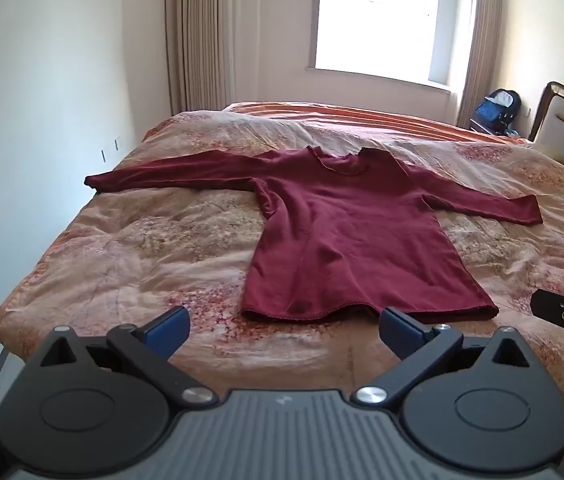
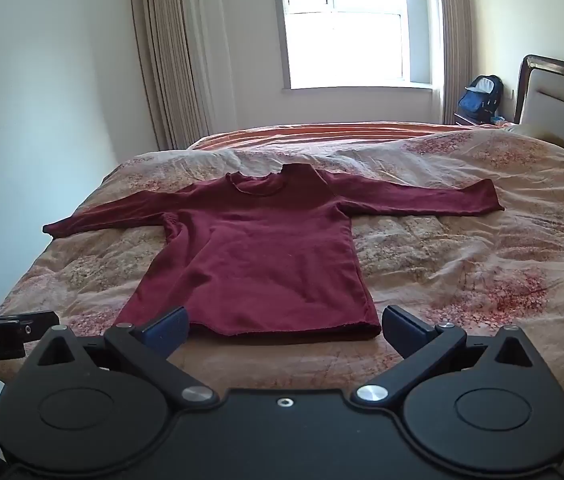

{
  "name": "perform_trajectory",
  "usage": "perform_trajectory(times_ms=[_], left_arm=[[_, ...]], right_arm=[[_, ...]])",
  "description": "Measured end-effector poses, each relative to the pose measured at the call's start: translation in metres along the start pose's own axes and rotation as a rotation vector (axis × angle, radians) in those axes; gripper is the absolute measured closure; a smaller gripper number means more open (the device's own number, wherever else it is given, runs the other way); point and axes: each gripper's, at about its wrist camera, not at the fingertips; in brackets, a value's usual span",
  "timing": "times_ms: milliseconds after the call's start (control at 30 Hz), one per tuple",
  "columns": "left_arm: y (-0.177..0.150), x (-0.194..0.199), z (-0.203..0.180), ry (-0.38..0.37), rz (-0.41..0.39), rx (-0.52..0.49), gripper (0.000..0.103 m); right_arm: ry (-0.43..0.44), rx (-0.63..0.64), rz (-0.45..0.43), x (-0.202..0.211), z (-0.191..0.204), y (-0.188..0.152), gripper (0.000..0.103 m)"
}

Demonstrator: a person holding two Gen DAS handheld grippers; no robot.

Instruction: Fold small clothes

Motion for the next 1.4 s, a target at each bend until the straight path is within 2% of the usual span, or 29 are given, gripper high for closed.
perform_trajectory(times_ms=[200,333,1400], left_arm=[[0.002,0.004,0.01,-0.008,0.01,0.03,0.0],[0.004,0.009,0.007,0.021,0.026,0.024,0.0],[0.001,-0.001,0.022,0.025,0.046,0.044,0.0]], right_arm=[[0.01,-0.012,-0.011,0.002,0.002,-0.001,0.0],[0.013,-0.014,0.0,0.002,0.005,0.002,0.0],[0.015,-0.021,0.03,-0.003,0.016,-0.004,0.0]])
Point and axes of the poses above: each gripper's, at about its wrist camera, not at the fingertips, and x roughly against the way its jaws point, z to its left, y to its top, and after that the axes turned 7 degrees about z, right-handed
